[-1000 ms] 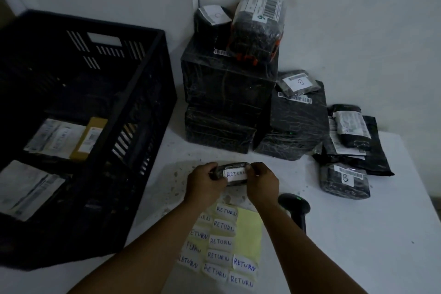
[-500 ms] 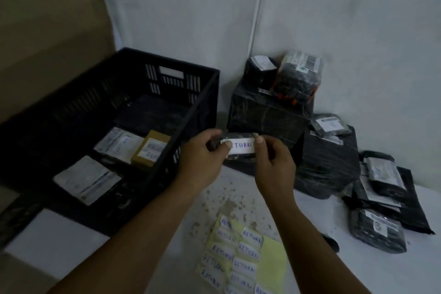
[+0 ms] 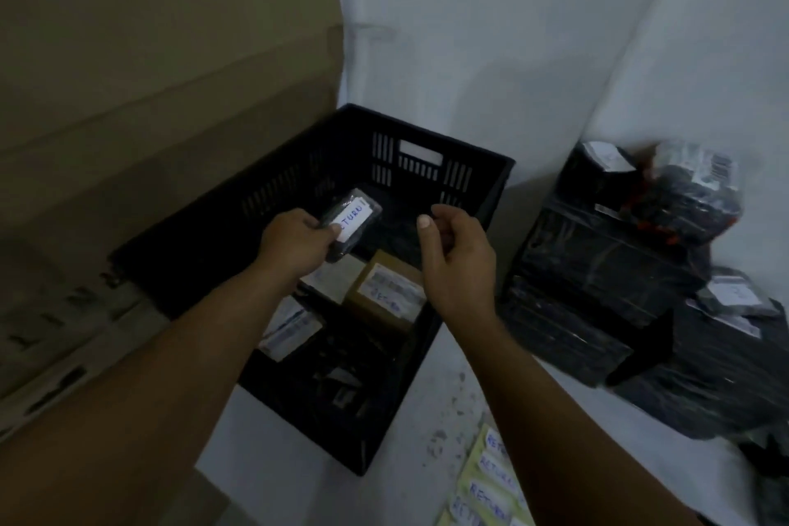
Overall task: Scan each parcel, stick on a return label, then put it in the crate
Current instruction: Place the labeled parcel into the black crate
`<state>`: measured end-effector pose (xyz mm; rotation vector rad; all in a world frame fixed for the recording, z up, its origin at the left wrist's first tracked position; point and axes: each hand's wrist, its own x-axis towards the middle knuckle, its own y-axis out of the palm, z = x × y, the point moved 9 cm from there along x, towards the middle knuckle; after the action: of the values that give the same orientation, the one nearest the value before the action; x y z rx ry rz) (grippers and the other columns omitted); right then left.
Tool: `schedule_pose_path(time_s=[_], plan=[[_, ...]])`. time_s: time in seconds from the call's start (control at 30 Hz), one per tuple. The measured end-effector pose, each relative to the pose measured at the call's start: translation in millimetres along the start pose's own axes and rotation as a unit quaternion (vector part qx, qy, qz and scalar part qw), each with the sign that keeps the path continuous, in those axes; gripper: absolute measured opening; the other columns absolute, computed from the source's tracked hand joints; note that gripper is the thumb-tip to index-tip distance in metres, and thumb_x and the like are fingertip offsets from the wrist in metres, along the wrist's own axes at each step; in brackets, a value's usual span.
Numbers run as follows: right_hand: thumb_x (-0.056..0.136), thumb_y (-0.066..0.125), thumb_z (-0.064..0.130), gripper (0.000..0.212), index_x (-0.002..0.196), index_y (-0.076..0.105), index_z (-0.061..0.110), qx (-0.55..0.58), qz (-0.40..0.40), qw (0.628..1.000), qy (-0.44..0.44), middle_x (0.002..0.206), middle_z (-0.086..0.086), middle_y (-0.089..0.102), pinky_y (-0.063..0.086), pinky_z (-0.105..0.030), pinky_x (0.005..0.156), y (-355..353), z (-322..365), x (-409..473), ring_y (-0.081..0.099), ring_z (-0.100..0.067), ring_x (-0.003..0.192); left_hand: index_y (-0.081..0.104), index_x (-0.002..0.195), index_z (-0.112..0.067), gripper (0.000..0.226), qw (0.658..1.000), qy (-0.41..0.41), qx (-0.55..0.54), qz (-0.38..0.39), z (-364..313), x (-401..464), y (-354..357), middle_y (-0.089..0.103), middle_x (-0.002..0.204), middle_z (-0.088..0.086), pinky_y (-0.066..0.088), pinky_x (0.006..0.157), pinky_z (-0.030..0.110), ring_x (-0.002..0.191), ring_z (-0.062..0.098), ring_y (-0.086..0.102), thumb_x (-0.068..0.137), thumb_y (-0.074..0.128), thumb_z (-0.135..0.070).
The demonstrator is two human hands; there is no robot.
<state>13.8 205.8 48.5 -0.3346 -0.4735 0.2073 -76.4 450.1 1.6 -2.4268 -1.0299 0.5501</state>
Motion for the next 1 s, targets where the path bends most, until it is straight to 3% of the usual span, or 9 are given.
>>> schedule_pose_path(time_s=[0.1,0.27,0.37,0.43,0.53,0.67,0.83,0.93,1.0], plan=[[0.099,0.055,0.045,0.031,0.119,0.065,0.023,-0.053,-0.003,0.998,-0.022,0.099,0.009,0.062,0.051,-0.052,0.088,17.7,2.9,2.3,0.062,-0.016,0.096,0.064,0.114,-0.001,0.041,0.995,-0.057,0.061,0.058,36.0,34.6,13.2,0.067,0.111,0.018,0.056,0.079,0.035,0.097,0.033,0.066,0.092,0.067,-0.035],[0.098,0.059,0.04,0.026,0.116,0.066,0.023,-0.074,-0.013,0.997,-0.025,0.095,0.009,0.064,0.051,-0.054,0.085,19.1,-1.0,2.2,0.062,-0.018,0.094,0.056,0.129,0.002,0.044,0.982,-0.135,0.064,0.118,73.4,60.7,41.8,0.062,0.12,0.022,0.058,0.086,0.052,0.103,0.037,0.064,0.094,0.066,-0.022],[0.098,0.061,0.036,0.023,0.115,0.067,0.022,-0.083,-0.012,0.996,-0.025,0.095,0.009,0.065,0.051,-0.054,0.084,18.9,0.0,2.5,0.062,-0.018,0.093,0.049,0.137,0.0,0.051,0.971,-0.155,0.094,0.155,80.8,65.1,59.7,0.056,0.129,0.02,0.057,0.088,0.05,0.109,0.037,0.059,0.094,0.066,-0.022],[0.098,0.061,0.036,0.023,0.115,0.067,0.022,-0.086,-0.013,0.996,-0.022,0.094,0.009,0.065,0.051,-0.053,0.084,18.7,-0.1,2.9,0.061,-0.016,0.092,0.049,0.138,-0.002,0.053,0.96,-0.158,0.131,0.189,84.2,64.2,71.5,0.058,0.126,0.018,0.057,0.08,0.043,0.104,0.034,0.06,0.095,0.065,-0.029],[0.098,0.061,0.036,0.023,0.115,0.067,0.023,-0.102,-0.011,0.994,-0.022,0.093,0.009,0.065,0.05,-0.05,0.085,19.4,-1.0,4.0,0.059,-0.012,0.09,0.051,0.136,0.0,0.056,0.935,-0.105,0.275,0.198,80.4,67.5,73.9,0.058,0.132,0.017,0.055,0.088,0.037,0.114,0.031,0.059,0.099,0.056,-0.041],[0.098,0.061,0.036,0.022,0.115,0.067,0.023,-0.112,-0.01,0.993,-0.021,0.094,0.009,0.066,0.049,-0.048,0.086,19.0,-0.6,4.4,0.058,-0.012,0.09,0.051,0.137,0.001,0.058,0.928,-0.08,0.303,0.202,81.3,73.0,76.7,0.055,0.138,0.017,0.052,0.098,0.037,0.122,0.031,0.056,0.097,0.058,-0.041],[0.099,0.06,0.033,0.024,0.118,0.066,0.021,-0.08,-0.009,0.997,-0.015,0.093,0.007,0.066,0.05,-0.049,0.086,16.3,-0.3,2.3,0.058,-0.015,0.092,0.062,0.12,-0.006,0.042,0.957,-0.028,0.242,0.156,57.1,76.1,75.1,0.06,0.131,0.015,0.052,0.088,0.03,0.104,0.028,0.061,0.091,0.067,-0.035],[0.098,0.061,0.028,0.023,0.118,0.066,0.017,-0.058,-0.026,0.997,-0.032,0.093,0.004,0.066,0.052,-0.046,0.08,4.8,2.2,-4.0,0.059,-0.018,0.091,0.059,0.132,-0.009,0.051,0.976,0.039,0.184,0.106,13.1,64.8,70.0,0.058,0.136,0.012,0.045,0.093,0.029,0.117,0.03,0.057,0.09,0.069,-0.037],[0.098,0.062,0.026,0.022,0.117,0.067,0.017,-0.043,-0.05,0.997,-0.038,0.092,0.004,0.065,0.053,-0.043,0.077,-10.6,0.1,-11.1,0.059,-0.018,0.09,0.061,0.13,-0.015,0.048,0.984,0.097,0.126,0.083,-23.3,44.5,69.3,0.063,0.126,0.006,0.048,0.096,0.033,0.113,0.026,0.06,0.089,0.07,-0.039]])
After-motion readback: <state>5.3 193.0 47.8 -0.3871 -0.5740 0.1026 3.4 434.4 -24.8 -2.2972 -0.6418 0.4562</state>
